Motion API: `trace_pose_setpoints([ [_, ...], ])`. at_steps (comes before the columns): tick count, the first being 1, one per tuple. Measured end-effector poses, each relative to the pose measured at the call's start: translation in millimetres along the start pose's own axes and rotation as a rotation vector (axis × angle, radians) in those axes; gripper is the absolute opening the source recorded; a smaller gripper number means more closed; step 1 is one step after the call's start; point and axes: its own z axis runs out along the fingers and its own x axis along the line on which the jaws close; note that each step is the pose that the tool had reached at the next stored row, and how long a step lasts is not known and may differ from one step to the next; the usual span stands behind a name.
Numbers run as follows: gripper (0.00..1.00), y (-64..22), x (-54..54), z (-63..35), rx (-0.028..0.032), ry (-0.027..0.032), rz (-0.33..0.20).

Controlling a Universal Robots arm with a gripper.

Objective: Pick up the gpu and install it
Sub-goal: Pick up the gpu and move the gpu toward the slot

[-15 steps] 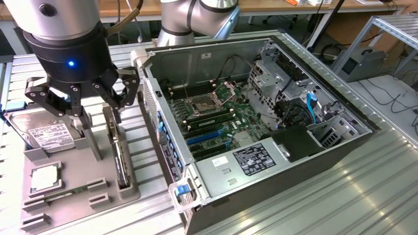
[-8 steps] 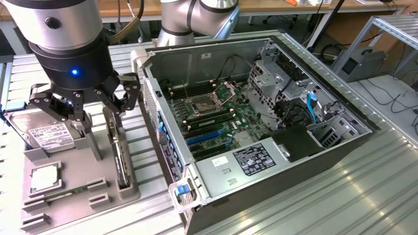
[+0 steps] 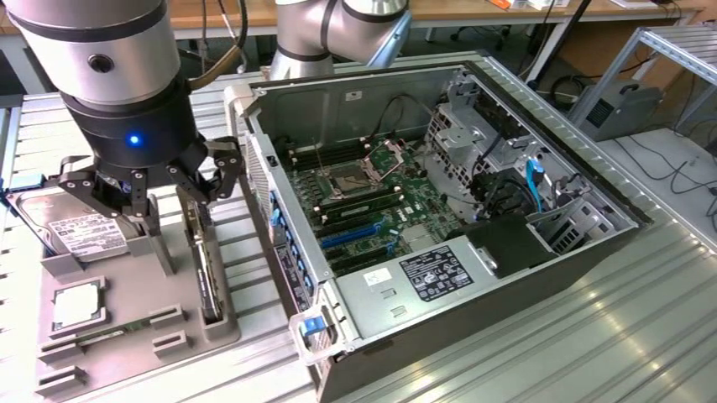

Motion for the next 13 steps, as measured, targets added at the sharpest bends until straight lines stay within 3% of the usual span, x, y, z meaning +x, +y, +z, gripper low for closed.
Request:
trace_pose_setpoints([
  [13, 0.54, -1.1, 0.6, 24.5, 0.0, 0.0, 0.0],
])
